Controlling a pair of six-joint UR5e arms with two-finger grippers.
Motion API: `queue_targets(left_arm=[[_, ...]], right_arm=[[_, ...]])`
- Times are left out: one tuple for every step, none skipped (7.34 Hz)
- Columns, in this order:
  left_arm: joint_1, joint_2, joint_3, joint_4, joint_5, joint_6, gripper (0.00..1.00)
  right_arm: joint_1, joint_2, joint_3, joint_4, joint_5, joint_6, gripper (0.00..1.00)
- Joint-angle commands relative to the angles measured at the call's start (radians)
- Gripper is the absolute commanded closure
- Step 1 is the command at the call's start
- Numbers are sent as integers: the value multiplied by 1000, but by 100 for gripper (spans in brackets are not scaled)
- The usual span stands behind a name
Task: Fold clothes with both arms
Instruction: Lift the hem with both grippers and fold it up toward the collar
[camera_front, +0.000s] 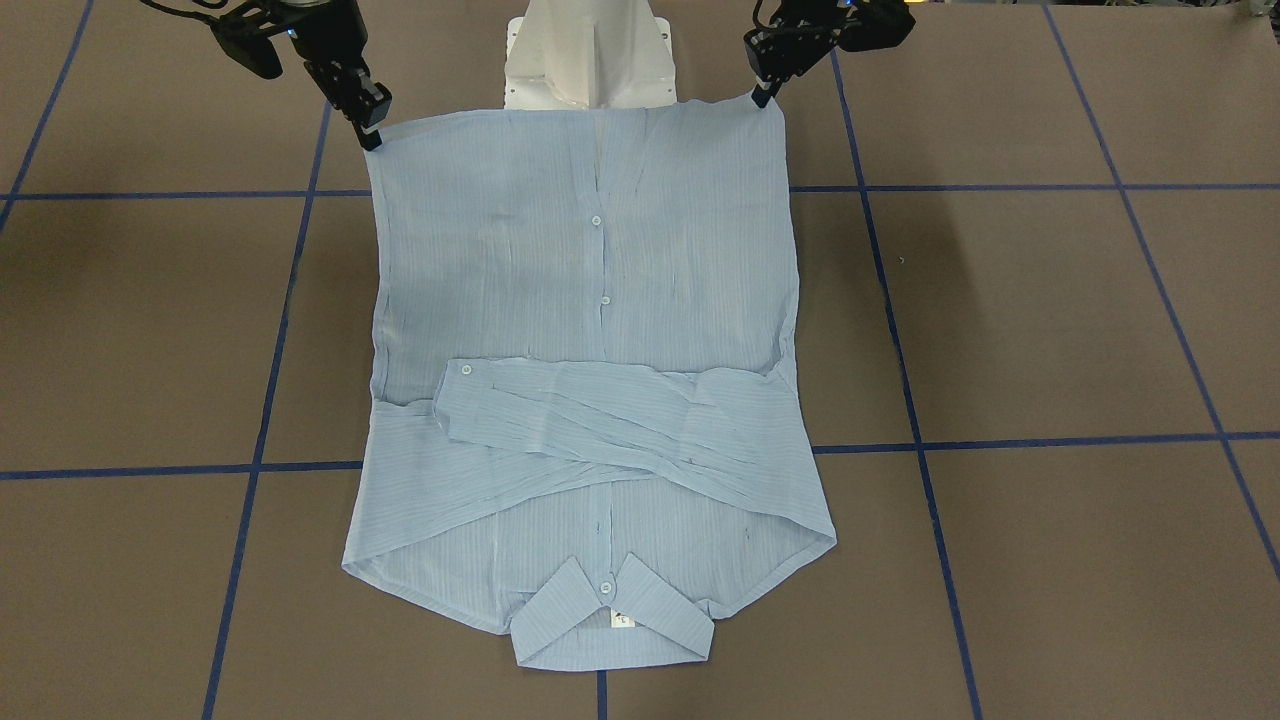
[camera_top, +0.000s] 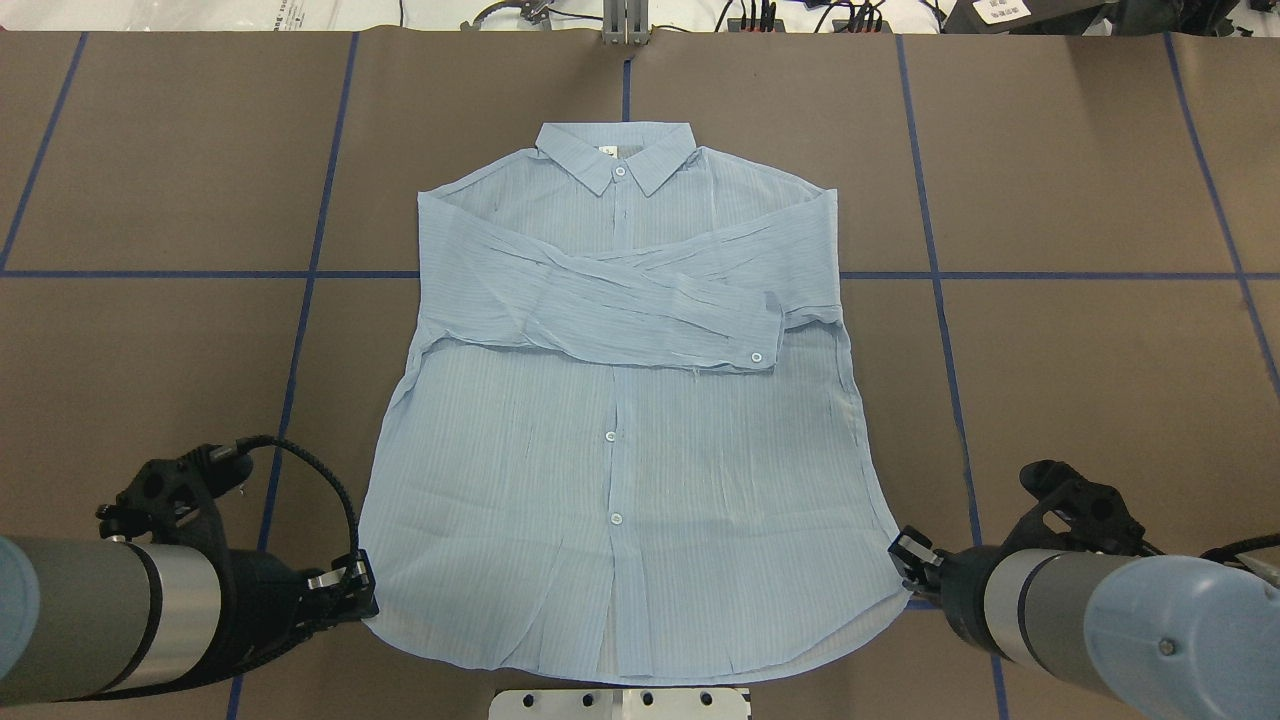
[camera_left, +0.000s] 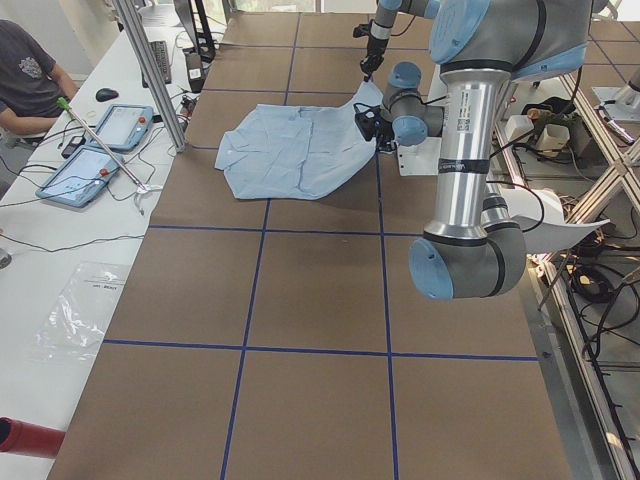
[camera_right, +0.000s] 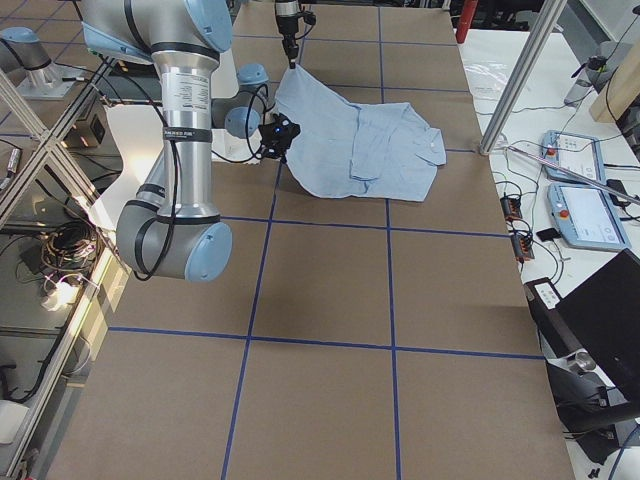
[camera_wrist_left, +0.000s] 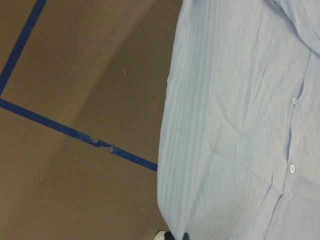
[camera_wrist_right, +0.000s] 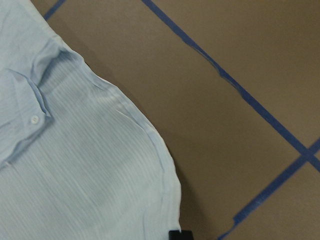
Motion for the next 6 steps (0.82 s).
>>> queue_targets(left_arm=[[-156, -158, 221, 3, -8, 131, 100], [-236, -199, 265, 5, -9, 198, 100], [-264, -206, 308, -6, -9, 213, 100], [-316, -236, 352, -9, -9, 269, 100], [-345, -278, 444, -26, -6, 279, 100], [-367, -321, 586, -144, -5, 282, 100]], right_arm=[[123, 109, -87, -9, 3, -72, 100], [180, 128, -117, -9, 3, -93, 100], [229, 183, -188, -10, 0, -110, 100], [269, 226, -261, -9, 0, -116, 100], [310, 290, -361, -6, 0, -154, 100], [352, 354, -474, 3, 0, -188, 100]])
